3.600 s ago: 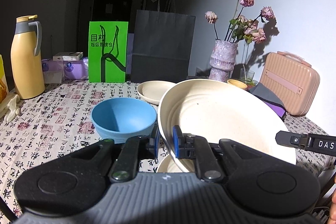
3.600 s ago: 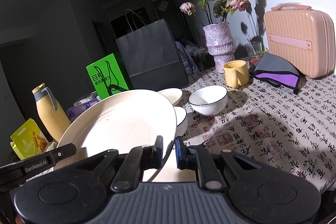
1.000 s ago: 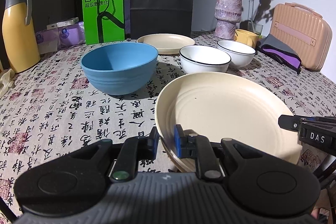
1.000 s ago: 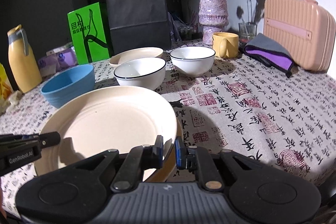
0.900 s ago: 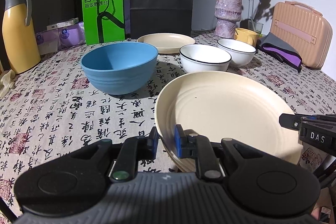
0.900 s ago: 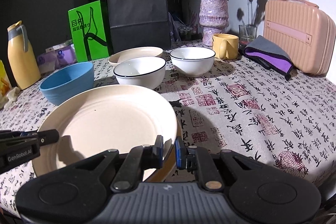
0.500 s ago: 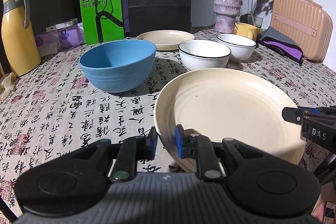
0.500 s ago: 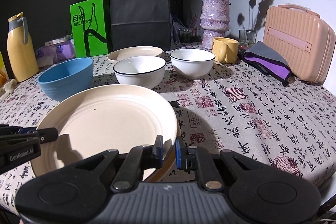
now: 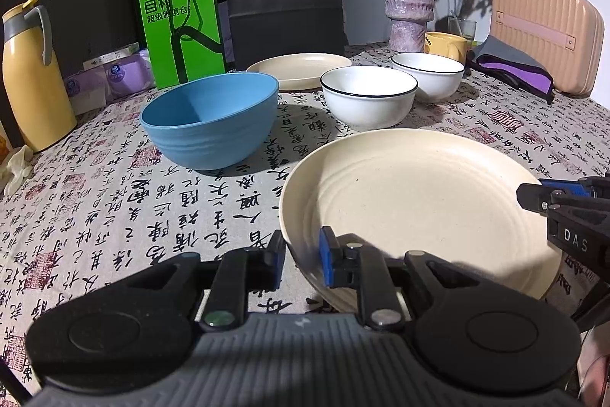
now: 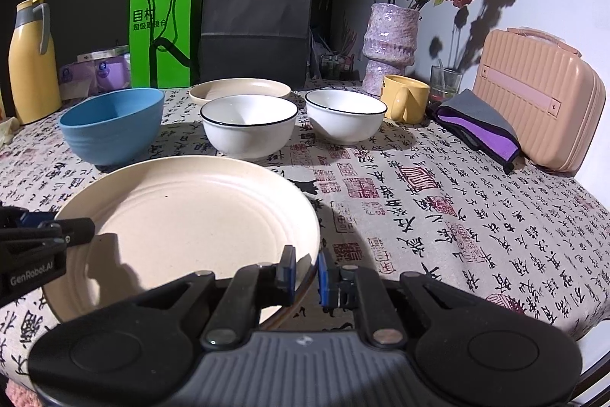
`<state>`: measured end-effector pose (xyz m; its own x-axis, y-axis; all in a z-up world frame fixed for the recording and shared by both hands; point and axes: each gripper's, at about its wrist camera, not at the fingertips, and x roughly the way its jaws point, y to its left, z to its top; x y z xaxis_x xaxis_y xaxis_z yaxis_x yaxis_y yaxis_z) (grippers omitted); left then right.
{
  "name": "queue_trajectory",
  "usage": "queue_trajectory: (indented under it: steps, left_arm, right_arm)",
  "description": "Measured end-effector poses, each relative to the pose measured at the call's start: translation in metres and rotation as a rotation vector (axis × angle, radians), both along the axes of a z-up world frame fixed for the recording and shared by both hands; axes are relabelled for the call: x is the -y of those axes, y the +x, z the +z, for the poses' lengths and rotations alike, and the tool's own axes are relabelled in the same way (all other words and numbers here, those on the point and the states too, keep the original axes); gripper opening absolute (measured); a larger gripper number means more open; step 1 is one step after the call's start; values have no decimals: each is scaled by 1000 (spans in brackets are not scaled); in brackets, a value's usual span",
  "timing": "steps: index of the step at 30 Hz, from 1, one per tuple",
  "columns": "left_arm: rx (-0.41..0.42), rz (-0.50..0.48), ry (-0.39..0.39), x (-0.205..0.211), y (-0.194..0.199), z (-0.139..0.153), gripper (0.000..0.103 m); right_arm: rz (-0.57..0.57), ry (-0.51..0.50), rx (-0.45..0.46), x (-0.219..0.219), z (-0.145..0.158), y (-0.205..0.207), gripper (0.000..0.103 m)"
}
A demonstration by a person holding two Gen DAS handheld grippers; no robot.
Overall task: Organize plates and bowls
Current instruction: 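Lower the held cream plates toward the table beside the blue bowl with both grippers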
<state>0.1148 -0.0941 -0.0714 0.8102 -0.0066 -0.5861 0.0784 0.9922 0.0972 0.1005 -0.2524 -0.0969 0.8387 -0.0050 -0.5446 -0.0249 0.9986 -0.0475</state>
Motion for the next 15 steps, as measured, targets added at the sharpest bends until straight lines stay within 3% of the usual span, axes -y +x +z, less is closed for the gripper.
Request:
queue_trajectory:
  steps: [15]
  left_arm:
    - [55, -2, 38, 4, -4, -8, 19]
  right_arm:
    - [2, -33, 24, -4, -5, -2, 12]
